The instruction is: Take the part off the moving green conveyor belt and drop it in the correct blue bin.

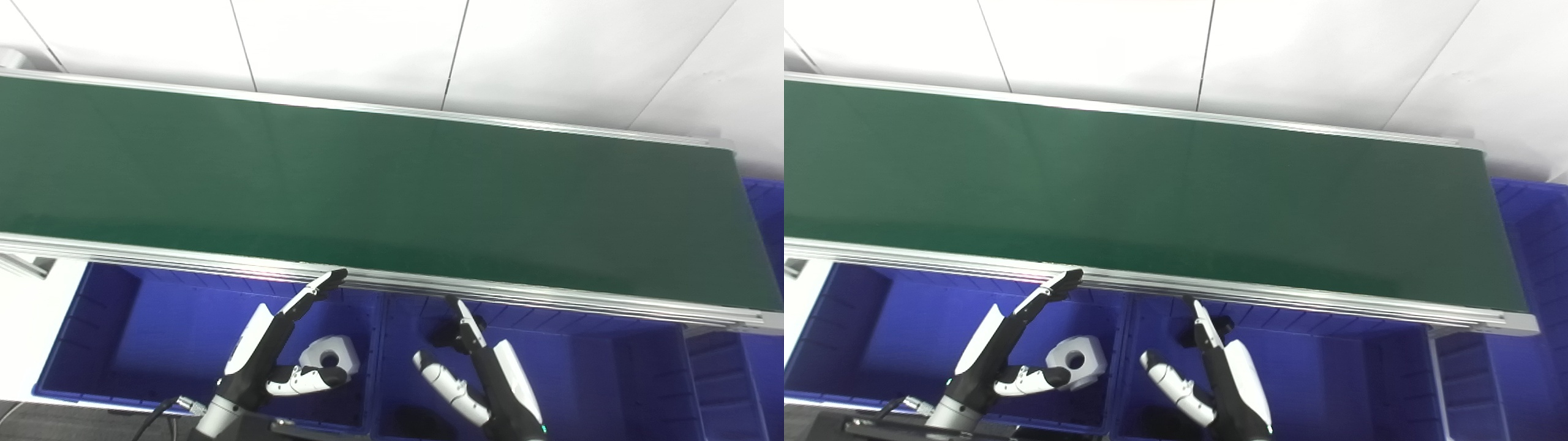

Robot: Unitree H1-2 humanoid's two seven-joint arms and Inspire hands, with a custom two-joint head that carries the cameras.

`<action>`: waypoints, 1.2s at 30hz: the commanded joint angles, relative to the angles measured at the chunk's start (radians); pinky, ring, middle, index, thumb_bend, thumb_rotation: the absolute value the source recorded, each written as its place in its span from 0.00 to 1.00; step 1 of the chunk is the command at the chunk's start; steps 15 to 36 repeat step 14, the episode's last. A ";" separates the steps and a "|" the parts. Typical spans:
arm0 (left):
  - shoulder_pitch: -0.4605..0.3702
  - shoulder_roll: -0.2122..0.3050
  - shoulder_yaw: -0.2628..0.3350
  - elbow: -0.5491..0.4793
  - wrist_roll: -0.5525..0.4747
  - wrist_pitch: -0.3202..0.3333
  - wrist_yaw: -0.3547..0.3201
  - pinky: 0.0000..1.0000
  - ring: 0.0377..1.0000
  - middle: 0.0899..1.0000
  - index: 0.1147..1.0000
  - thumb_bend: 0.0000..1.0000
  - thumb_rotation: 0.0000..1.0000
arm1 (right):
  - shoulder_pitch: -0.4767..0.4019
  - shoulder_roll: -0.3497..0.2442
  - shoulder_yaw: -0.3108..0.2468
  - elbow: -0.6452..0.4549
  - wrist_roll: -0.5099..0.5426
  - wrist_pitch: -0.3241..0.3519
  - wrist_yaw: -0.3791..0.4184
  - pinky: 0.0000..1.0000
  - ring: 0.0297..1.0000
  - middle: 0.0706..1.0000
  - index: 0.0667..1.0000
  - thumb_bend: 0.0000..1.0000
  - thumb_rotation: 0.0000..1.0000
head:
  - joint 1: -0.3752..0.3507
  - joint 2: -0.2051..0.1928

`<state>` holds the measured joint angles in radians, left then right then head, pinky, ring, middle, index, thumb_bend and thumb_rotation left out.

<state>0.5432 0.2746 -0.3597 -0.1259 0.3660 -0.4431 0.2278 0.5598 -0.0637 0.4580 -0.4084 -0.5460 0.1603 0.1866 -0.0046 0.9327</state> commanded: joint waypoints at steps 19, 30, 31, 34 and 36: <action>0.007 0.039 -0.020 -0.006 -0.008 -0.026 0.052 0.83 0.86 0.87 0.87 0.70 0.83 | -0.035 -0.014 0.039 0.097 0.098 -0.127 -0.062 0.87 0.94 0.99 1.00 0.90 0.64 | -0.006 -0.017; 0.007 0.039 -0.020 -0.006 -0.008 -0.026 0.052 0.83 0.86 0.87 0.87 0.70 0.83 | -0.035 -0.014 0.039 0.097 0.098 -0.127 -0.062 0.87 0.94 0.99 1.00 0.90 0.64 | -0.006 -0.017; 0.007 0.039 -0.020 -0.006 -0.008 -0.026 0.052 0.83 0.86 0.87 0.87 0.70 0.83 | -0.035 -0.014 0.039 0.097 0.098 -0.127 -0.062 0.87 0.94 0.99 1.00 0.90 0.64 | -0.006 -0.017; 0.007 0.039 -0.020 -0.006 -0.008 -0.026 0.052 0.83 0.86 0.87 0.87 0.70 0.83 | -0.035 -0.014 0.039 0.097 0.098 -0.127 -0.062 0.87 0.94 0.99 1.00 0.90 0.64 | -0.006 -0.017; 0.007 0.039 -0.020 -0.006 -0.008 -0.026 0.052 0.83 0.86 0.87 0.87 0.70 0.83 | -0.035 -0.014 0.039 0.097 0.098 -0.127 -0.062 0.87 0.94 0.99 1.00 0.90 0.64 | -0.006 -0.017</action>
